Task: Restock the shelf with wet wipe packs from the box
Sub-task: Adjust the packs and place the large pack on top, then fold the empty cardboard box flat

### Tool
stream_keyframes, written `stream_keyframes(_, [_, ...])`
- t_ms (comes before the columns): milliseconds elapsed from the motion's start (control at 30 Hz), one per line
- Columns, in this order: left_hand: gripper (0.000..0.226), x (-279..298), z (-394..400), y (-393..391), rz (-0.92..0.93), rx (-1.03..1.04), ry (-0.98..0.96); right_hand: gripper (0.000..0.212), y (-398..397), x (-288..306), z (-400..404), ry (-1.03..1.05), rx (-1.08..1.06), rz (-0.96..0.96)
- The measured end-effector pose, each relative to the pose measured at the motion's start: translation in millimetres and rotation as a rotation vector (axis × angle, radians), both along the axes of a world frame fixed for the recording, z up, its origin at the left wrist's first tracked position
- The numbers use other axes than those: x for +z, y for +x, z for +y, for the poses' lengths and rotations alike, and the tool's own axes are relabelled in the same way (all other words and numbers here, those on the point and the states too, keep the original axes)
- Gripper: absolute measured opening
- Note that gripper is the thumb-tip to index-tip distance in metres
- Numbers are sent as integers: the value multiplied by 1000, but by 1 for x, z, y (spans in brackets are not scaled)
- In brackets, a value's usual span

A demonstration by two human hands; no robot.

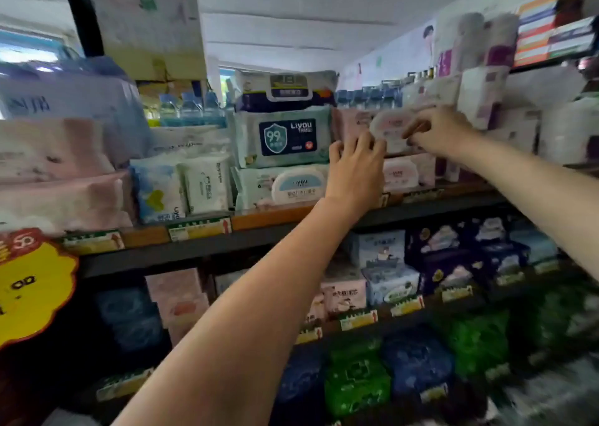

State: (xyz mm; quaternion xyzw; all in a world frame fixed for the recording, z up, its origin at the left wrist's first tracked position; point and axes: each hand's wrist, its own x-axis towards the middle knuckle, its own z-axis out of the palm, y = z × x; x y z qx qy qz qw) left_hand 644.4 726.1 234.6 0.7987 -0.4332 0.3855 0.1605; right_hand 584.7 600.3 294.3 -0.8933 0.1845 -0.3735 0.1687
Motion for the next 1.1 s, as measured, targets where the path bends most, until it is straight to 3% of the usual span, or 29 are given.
stream_keyframes(100, [45,-32,-2,-31,90,-147,78,20,-42,-50,23,-66,-4,131])
stream_keyframes(233, [41,-101,-5,-97,241,-361,218,36,-131,-133,39,14,-201,425])
stream_keyframes(400, [36,-227,-15,-216,388,-636,611,40,-307,-252,60,349,-408,819])
stream_keyframes(633, [47,-344,-16,-397,342,-1039,980,28,-515,-387,121,841,-733,983])
stream_keyframes(833, [58,-450,6,-508,302,-1172,1307,31,-604,-521,176,1140,-726,1036])
stream_keyframes(933, [65,-510,18,-545,252,-1129,1557,40,-627,-597,191,1119,-640,1203])
stream_keyframes(1000, [68,-538,17,-564,275,-1158,1656,33,-634,-637,194,1026,-582,1307])
stream_keyframes(1100, [65,-554,7,-582,291,-1206,1760,26,-637,-660,188,974,-521,1312])
